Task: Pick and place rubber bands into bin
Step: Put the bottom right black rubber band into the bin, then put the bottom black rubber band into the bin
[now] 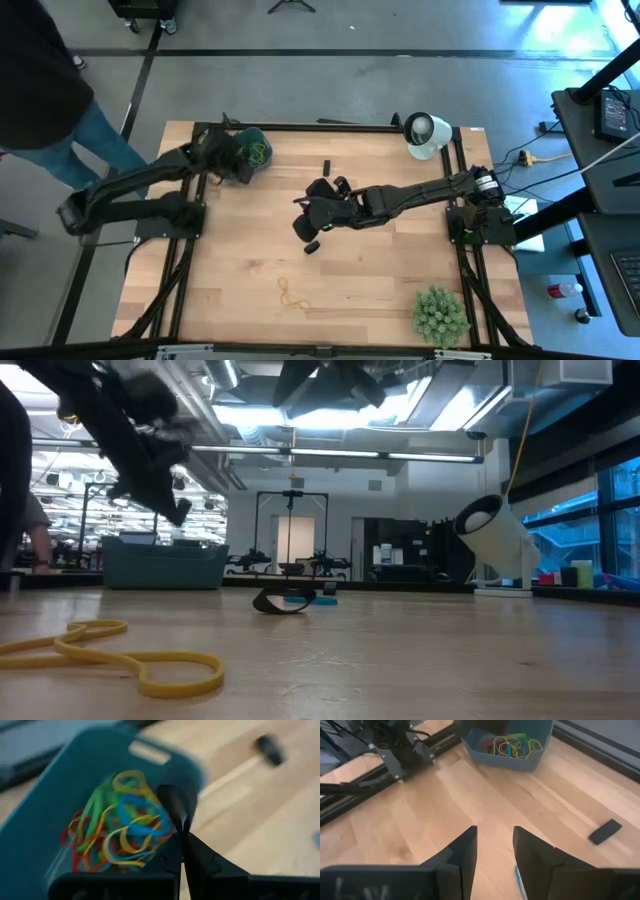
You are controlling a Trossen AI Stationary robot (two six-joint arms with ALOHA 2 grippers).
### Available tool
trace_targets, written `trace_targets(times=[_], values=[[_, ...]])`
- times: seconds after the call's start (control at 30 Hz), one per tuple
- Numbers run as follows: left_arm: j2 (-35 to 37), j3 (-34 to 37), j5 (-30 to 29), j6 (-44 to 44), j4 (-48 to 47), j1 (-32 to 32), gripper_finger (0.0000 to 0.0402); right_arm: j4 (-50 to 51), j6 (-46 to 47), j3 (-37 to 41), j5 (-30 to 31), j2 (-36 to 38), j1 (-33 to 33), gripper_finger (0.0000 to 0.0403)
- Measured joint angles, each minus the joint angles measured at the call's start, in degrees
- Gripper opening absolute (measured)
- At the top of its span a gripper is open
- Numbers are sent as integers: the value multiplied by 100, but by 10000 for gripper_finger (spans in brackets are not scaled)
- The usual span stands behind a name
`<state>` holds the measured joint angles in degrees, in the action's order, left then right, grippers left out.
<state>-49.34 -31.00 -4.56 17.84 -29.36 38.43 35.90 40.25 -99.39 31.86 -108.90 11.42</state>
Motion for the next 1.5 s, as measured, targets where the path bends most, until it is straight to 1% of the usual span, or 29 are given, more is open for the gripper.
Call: trace_targets(times=[0.03,0.13,0.27,0.3,0.37,0.43,0.57,0.67,0.73,0.77,0.83,0.9,1.0,1.13,1.2,1.3,1.4,1.5], values=[[-210,0,92,-77,0,248,4,38,-2,0,0,0,0,130],[-863,0,105,-249,-3,873,14,312,107,-2,0,2,0,130],[-1466,0,740,-512,-66,1383,55,1369,750,-2,-1,2,2,130],[-1563,0,865,-539,-71,1439,68,1676,797,-2,0,2,11,130],[-1667,0,938,-561,-68,1503,95,2160,761,24,16,3,52,129],[-1692,0,925,-561,-70,1513,122,2346,620,131,3,13,98,122],[-1573,-8,1039,-611,-148,1487,166,2378,550,620,-318,160,128,88],[-1539,-219,1179,-654,-679,1302,187,2195,389,1271,-386,388,107,54],[-1537,-421,1149,-647,-1021,1074,193,1757,238,1787,-525,692,43,30],[-1537,-520,1060,-587,-1152,931,194,1479,131,2089,-594,905,2,18],[-1537,-748,824,-363,-1321,577,195,748,-50,2778,-720,1360,-89,6],[-1537,-993,616,-54,-1417,168,195,29,-260,3536,-932,1838,-232,8],[-1537,-1349,254,564,-1486,-590,196,-955,-455,4599,-1566,2591,-521,17],[-1641,-1795,-188,1524,-1501,-1784,196,-1597,-610,5710,-2439,3300,-931,17],[-1800,-2024,-440,2017,-1498,-2408,196,-1680,-779,6041,-2783,3547,-1117,13],[-2251,-2419,-910,2601,-1495,-3308,196,-1659,-1242,6349,-3160,3719,-1345,6],[-2900,-2889,-1259,2728,-1388,-4022,193,-1665,-1823,6439,-3414,3770,-1524,5],[-3651,-3457,-1376,2638,-1371,-4487,184,-1689,-2336,6448,-3507,3770,-1639,9]])
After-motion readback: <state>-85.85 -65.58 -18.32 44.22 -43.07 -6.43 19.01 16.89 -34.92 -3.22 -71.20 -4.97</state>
